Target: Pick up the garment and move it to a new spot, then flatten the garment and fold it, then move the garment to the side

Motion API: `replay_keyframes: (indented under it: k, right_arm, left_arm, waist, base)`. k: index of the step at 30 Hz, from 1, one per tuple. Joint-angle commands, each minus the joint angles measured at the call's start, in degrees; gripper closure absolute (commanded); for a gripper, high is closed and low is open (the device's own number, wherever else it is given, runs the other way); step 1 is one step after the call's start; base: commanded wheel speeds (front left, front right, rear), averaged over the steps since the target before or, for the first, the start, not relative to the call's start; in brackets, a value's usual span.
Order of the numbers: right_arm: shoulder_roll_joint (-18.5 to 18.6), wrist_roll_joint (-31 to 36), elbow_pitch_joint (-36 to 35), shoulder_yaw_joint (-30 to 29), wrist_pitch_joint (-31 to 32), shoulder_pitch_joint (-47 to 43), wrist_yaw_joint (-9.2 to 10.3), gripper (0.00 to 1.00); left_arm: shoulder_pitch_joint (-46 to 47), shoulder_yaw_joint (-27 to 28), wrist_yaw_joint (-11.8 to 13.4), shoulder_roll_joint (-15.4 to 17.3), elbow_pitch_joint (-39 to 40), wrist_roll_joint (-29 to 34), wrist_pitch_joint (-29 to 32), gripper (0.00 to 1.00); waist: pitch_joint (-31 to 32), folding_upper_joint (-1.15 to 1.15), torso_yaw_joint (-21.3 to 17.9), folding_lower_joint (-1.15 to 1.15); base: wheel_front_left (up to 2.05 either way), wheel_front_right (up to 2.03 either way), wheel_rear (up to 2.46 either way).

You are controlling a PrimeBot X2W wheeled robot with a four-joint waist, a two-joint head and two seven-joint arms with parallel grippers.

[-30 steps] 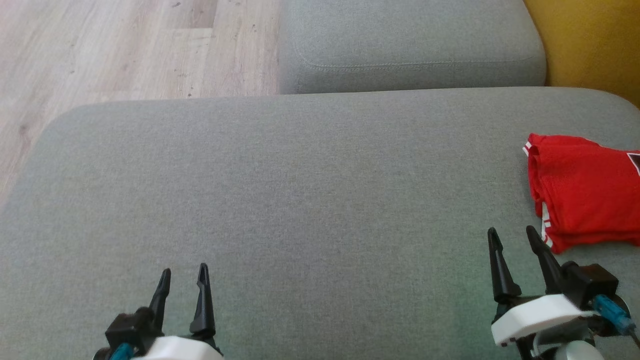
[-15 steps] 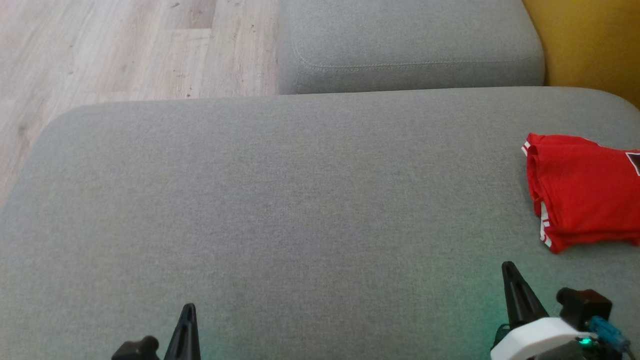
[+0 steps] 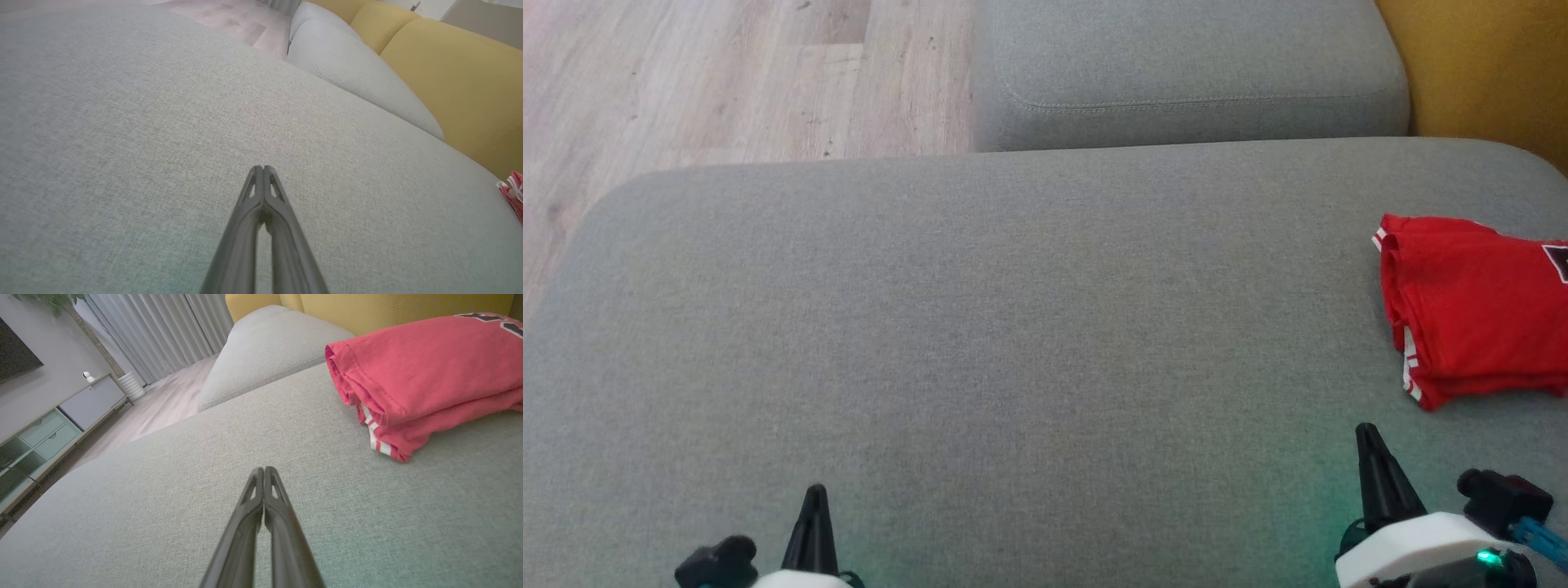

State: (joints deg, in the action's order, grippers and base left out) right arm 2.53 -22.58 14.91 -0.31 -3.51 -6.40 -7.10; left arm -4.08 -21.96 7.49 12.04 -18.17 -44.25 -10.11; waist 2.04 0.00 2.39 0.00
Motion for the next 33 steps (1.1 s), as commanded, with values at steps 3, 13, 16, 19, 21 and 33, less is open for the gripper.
replay_keyframes:
  k: [3,13,16,19,21,33]
  right_arm:
    - [0.33,-3.56,-1.73,-0.38,0.61,3.41,-0.08,1.00]
    - [0.42,-10.28,-1.65,-0.85,1.46,4.32,-0.11,1.00]
    - [0.43,-11.62,-1.63,-0.95,1.63,4.50,-0.12,1.00]
    - [0.45,-13.63,-1.61,-1.10,1.90,4.78,-0.12,1.00]
    - [0.46,-14.97,-1.59,-1.20,2.07,4.96,-0.13,1.00]
    - [0.52,-22.97,-1.50,-1.82,3.13,6.05,-0.17,1.00]
  left_arm:
    - [3.11,2.44,-0.97,-0.21,1.85,-2.37,0.80,1.00]
    - [3.82,4.99,-2.38,-1.06,2.13,-7.00,2.33,1.00]
    - [3.96,5.50,-2.66,-1.23,2.18,-7.93,2.64,1.00]
    - [4.17,6.26,-3.08,-1.48,2.26,-9.31,3.10,1.00]
    - [4.31,6.78,-3.36,-1.65,2.30,-10.23,3.41,1.00]
    - [5.16,9.85,-5.04,-2.69,2.58,-15.75,5.26,1.00]
  waist:
    - [-0.08,0.00,-0.09,0.00]
    - [-0.30,0.00,-0.32,0.00]
    - [-0.34,0.00,-0.37,0.00]
    - [-0.41,0.00,-0.44,0.00]
    - [-0.45,0.00,-0.48,0.00]
    - [-0.70,0.00,-0.76,0.00]
  base:
    - [0.00,0.00,0.00]
    - [0.00,0.00,0.00]
    - [0.00,0.00,0.00]
    - [0.00,0.00,0.00]
    - [0.00,0.00,0.00]
    - [0.00,0.00,0.00]
